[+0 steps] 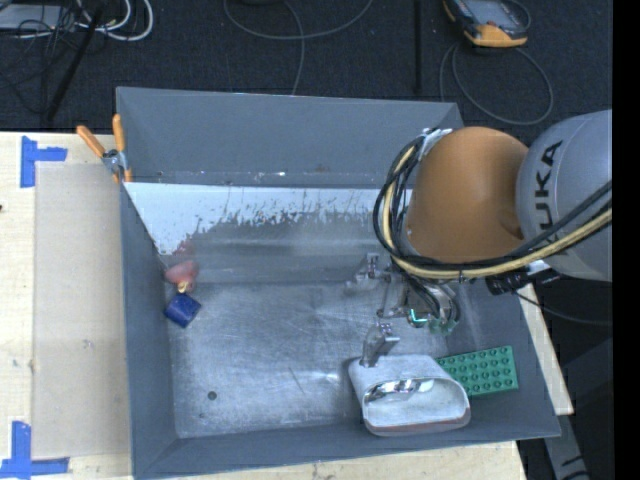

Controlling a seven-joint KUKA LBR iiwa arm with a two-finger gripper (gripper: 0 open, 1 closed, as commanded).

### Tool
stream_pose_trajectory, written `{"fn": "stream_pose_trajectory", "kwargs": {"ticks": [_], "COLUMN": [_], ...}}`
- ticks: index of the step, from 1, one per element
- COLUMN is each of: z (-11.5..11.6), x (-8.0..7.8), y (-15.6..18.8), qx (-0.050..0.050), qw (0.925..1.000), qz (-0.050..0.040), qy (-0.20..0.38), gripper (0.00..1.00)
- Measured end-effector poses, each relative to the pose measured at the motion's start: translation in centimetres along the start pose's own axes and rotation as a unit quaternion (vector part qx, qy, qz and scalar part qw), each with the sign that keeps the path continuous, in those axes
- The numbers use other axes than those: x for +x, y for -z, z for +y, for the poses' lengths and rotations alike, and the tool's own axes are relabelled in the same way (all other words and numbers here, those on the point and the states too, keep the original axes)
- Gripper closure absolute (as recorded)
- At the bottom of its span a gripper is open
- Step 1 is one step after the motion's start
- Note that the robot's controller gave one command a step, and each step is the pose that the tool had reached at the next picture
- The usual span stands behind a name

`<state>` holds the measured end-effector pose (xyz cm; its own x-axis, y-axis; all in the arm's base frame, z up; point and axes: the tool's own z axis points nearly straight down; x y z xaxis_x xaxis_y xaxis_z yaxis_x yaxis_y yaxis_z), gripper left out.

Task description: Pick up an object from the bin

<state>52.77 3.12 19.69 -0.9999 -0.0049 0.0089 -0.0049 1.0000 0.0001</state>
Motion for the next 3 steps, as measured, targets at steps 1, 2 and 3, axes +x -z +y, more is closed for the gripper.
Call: {"fn": "stream_pose_trajectory", "kwargs": {"ticks": [1,2,3], "z": [-4.2,-7.1,-7.3], "x": [3.8,1.6,1.7], "y": [-9.4,-11.5,-11.5], "qx": [-0.001,-0.003,-0.002], "qw": [0.9975,0.9987,0.9986], "qz": [-0.0076,-0.0111,-0.0113], "qy": [0.071,0.051,0.051], "gripper": [0.00,0.00,1.00]}}
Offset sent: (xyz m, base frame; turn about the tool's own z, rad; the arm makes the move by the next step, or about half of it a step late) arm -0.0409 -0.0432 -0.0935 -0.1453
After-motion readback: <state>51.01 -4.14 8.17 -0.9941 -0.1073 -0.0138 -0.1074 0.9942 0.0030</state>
